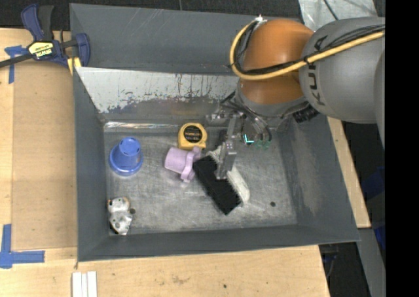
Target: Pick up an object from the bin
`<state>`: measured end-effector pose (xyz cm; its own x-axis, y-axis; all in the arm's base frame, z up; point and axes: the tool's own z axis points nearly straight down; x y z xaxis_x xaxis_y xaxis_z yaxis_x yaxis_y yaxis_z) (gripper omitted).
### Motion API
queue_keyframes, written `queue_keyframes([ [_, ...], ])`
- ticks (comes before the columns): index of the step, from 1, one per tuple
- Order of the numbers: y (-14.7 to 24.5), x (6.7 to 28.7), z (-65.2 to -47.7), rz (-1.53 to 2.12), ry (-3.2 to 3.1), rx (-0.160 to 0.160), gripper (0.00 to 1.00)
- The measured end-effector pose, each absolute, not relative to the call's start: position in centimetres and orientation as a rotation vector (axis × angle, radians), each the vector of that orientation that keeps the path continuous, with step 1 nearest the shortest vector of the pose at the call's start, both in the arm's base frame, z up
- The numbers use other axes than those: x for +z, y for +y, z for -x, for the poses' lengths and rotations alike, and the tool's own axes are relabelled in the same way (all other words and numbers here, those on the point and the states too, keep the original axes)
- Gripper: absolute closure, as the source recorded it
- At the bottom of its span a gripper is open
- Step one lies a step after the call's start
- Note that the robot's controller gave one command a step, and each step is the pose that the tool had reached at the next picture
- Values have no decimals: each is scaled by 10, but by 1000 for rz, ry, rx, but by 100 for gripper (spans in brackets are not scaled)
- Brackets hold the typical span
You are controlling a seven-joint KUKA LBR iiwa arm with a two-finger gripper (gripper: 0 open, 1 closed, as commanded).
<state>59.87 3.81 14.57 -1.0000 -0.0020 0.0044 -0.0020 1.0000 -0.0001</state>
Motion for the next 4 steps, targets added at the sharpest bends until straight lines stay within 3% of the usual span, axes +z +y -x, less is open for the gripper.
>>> queue_keyframes([
  [1, 38, 150, -601, -2, -3145, -1, 0],
  [2, 107, 83, -575, -40, -3180, -20, 100],
  [3, 107, 83, -575, -39, -3180, -19, 100],
  [4, 102, 244, -582, -270, -3141, 0, 100],
])
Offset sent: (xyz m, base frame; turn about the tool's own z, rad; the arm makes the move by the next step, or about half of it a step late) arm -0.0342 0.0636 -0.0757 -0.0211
